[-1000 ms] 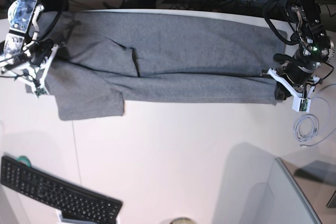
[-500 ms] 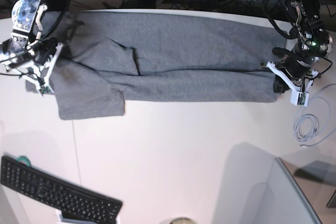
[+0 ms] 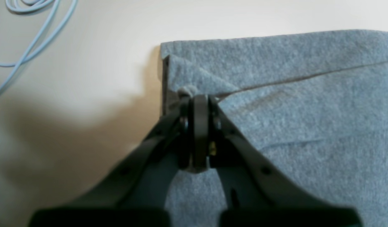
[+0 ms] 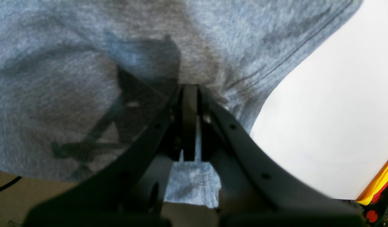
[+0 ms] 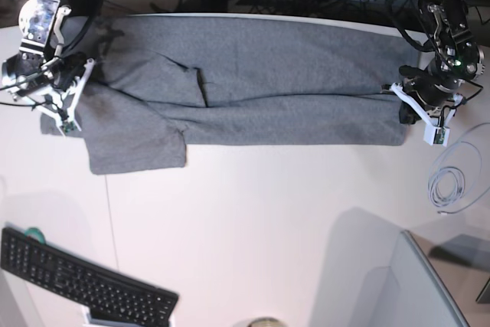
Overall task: Layout the t-shirt on the table in an organized manner, then fold the t-shirt properly
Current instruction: 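Move the right gripper to the folded shirt's end and smooth the edge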
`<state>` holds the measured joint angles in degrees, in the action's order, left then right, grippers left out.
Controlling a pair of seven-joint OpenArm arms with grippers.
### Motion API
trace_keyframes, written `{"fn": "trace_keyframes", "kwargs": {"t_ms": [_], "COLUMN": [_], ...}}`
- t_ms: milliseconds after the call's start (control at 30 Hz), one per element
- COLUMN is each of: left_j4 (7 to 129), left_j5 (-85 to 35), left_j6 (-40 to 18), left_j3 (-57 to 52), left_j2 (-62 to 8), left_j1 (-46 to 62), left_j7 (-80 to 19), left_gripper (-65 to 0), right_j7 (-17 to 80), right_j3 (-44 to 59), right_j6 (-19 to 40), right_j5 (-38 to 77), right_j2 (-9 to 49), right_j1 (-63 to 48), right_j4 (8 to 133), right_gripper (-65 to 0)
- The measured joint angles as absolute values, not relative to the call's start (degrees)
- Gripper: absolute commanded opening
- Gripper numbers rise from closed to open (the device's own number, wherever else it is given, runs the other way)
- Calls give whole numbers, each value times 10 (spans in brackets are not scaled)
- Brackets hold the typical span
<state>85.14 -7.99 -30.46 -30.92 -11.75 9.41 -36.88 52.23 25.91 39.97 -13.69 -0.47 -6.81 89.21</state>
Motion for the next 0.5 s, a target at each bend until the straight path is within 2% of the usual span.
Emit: {"fn": "trace_keyframes", "kwargs": {"t_ms": [500], "left_j4": [820], "left_j5": [-78], "left_j6": [-303], "left_j3": [-276], "left_j2": [-123], "left_j1": [92], "left_j7": [-369], "left_gripper": [-650], "right_j7": [523], "right_j3": [259], "right_j6": [400], "right_j5": [-137], "right_j2": [-4], "right_j1": [-67], "right_j4": [892], "right_gripper": [-635]}}
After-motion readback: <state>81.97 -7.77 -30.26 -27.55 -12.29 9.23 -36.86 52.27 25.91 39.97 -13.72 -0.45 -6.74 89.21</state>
